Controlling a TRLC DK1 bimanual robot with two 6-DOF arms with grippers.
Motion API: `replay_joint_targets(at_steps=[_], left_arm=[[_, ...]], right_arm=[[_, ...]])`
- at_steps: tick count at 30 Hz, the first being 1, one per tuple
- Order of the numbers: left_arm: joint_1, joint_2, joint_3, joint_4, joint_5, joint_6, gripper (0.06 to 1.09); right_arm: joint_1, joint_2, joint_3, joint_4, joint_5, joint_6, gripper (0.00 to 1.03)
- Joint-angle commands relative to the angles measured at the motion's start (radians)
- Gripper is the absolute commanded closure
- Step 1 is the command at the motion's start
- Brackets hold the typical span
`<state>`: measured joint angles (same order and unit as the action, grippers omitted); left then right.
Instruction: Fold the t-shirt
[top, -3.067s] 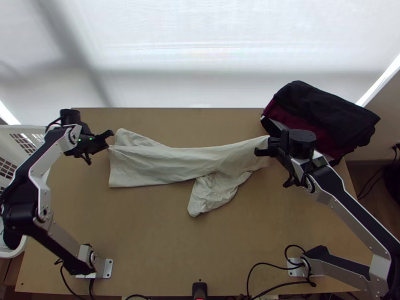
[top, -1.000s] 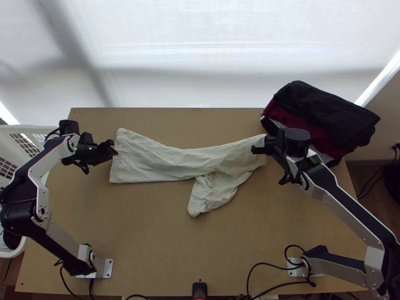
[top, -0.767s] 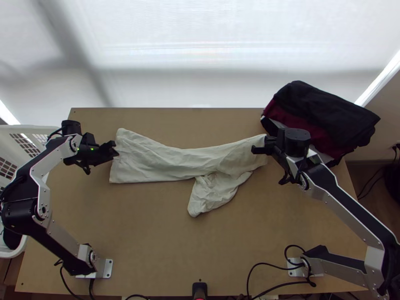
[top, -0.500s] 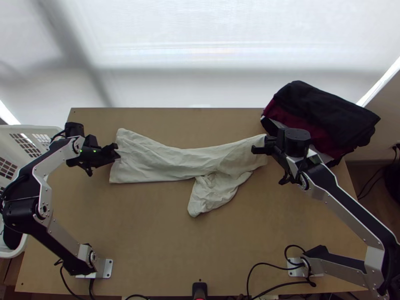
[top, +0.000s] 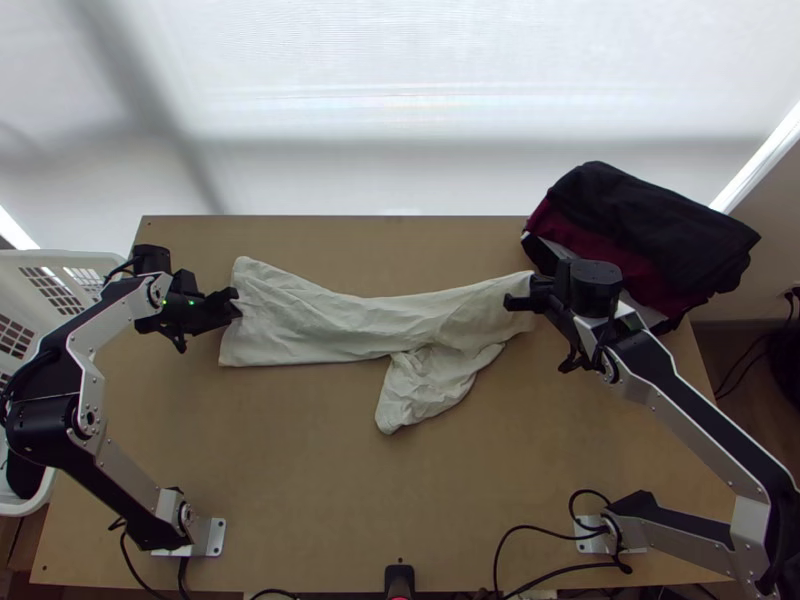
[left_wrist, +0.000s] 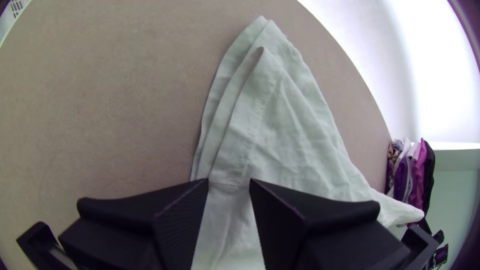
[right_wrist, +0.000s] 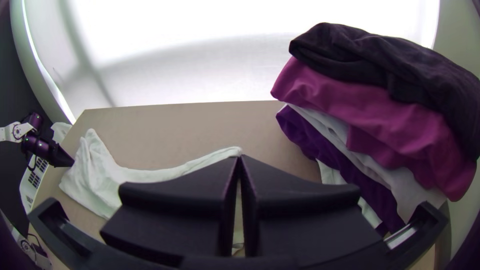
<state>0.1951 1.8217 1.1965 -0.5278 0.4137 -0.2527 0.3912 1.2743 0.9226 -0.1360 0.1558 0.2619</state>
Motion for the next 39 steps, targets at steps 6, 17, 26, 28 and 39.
replay_joint_targets(at_steps=[6, 17, 26, 28, 39], left_arm=[[-0.036, -0.006, -0.052, 0.017, -0.018, 0.004, 0.82], [-0.003, -0.061, -0.063, 0.043, -0.042, -0.03, 1.05], [0.055, -0.177, 0.057, -0.021, -0.041, -0.085, 1.05], [0.055, -0.196, 0.074, -0.034, -0.041, -0.089, 1.05], [0.058, -0.291, 0.227, -0.093, -0.042, -0.145, 1.05]], right_arm=[[-0.008, -0.033, -0.018, 0.007, -0.009, 0.023, 1.0], [-0.011, -0.038, -0.016, 0.007, -0.009, 0.023, 1.0], [-0.014, -0.041, -0.011, 0.007, -0.009, 0.023, 1.0], [-0.014, -0.041, -0.008, 0.007, -0.009, 0.023, 1.0], [-0.083, 0.007, 0.159, -0.008, -0.007, 0.027, 1.0]])
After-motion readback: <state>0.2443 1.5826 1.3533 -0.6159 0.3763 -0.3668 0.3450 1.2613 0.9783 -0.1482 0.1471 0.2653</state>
